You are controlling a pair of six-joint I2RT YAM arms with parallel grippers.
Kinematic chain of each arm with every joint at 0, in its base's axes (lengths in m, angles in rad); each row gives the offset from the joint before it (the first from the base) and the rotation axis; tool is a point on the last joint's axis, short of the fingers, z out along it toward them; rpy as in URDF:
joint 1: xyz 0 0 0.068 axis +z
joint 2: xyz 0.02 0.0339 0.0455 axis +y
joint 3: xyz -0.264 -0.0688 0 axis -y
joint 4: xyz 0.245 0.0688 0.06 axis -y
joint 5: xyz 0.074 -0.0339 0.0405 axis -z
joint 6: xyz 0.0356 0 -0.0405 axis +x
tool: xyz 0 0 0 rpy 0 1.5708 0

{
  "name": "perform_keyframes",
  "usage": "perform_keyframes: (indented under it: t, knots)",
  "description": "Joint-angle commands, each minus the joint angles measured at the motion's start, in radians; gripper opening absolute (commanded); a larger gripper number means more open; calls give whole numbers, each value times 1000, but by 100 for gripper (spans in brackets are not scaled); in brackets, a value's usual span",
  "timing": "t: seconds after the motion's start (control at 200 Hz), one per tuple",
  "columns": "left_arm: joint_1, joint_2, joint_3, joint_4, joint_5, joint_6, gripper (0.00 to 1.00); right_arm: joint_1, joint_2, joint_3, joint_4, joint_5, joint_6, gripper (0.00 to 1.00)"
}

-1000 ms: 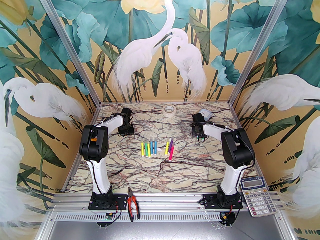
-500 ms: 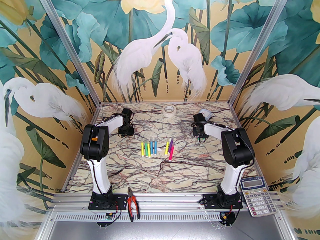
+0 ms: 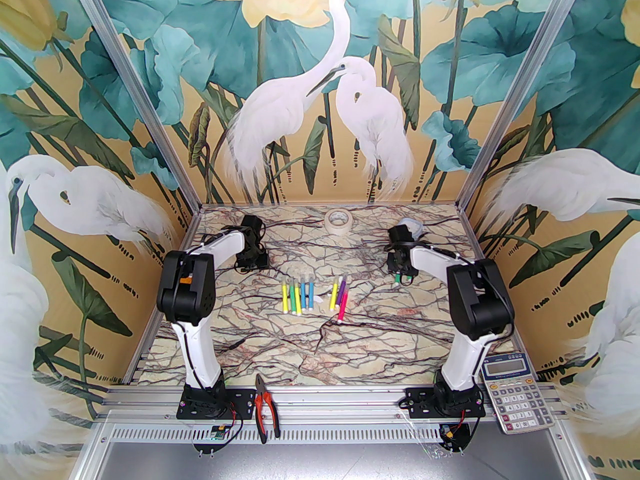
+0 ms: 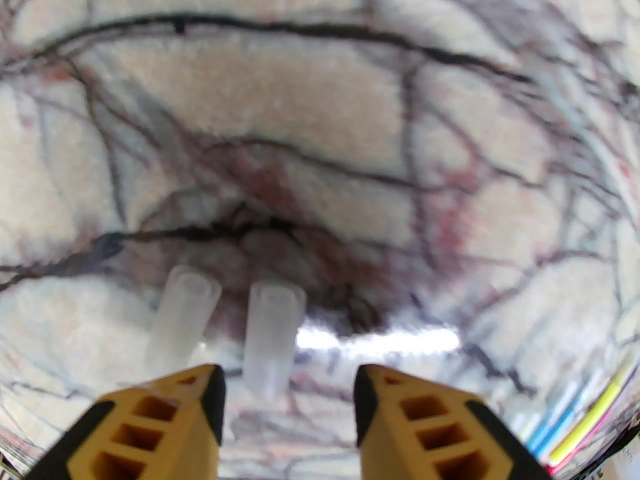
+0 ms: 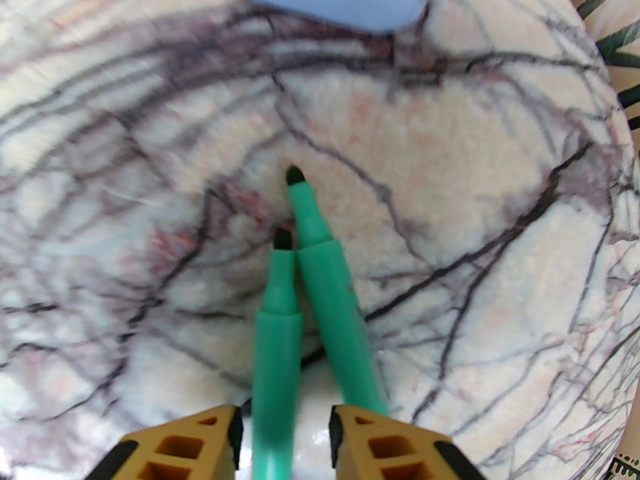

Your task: Open the pen caps

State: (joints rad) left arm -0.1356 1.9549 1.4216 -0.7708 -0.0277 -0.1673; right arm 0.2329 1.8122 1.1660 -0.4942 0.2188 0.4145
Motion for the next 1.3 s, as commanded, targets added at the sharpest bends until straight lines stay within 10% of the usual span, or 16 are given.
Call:
perform_keyframes:
  t: [0.0,0.715,1.296]
  knots:
    - [2,-94,-53,67,50,-13,59,30,-74,-8,-22,-68,-23,40]
    - [-13,-289,-328,482,403,-86,73,355,-93,-87,-70,-395,76,45]
    - [-40,-332,-364,503,370,-66,73,412,-15,-38,-106,-384,104,43]
